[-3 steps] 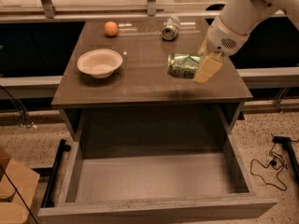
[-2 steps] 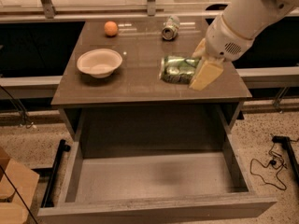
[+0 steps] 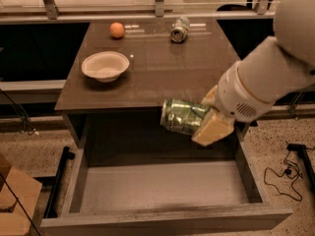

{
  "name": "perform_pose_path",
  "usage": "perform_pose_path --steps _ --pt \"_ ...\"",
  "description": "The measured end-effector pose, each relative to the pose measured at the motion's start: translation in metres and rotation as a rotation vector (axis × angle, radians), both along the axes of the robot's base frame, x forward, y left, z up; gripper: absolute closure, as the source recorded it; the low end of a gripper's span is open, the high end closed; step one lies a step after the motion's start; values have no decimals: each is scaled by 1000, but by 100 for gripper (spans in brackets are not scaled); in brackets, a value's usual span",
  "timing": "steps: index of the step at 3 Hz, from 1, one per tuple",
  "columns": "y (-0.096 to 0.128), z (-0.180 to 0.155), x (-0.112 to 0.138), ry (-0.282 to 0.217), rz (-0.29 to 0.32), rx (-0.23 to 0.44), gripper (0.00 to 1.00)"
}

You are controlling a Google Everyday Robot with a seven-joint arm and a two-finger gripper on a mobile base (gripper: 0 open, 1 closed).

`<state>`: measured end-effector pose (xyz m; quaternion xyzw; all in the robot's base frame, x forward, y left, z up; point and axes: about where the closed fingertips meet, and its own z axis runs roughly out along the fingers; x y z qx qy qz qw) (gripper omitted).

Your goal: Place green can into top drawer

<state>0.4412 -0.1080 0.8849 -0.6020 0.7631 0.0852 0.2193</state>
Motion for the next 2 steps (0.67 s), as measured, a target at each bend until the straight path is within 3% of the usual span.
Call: perform_pose_path --steps 1,2 --pt "-15 -61 -26 130 -91 6 100" --pt "-31 -120 -30 240 -158 -14 100"
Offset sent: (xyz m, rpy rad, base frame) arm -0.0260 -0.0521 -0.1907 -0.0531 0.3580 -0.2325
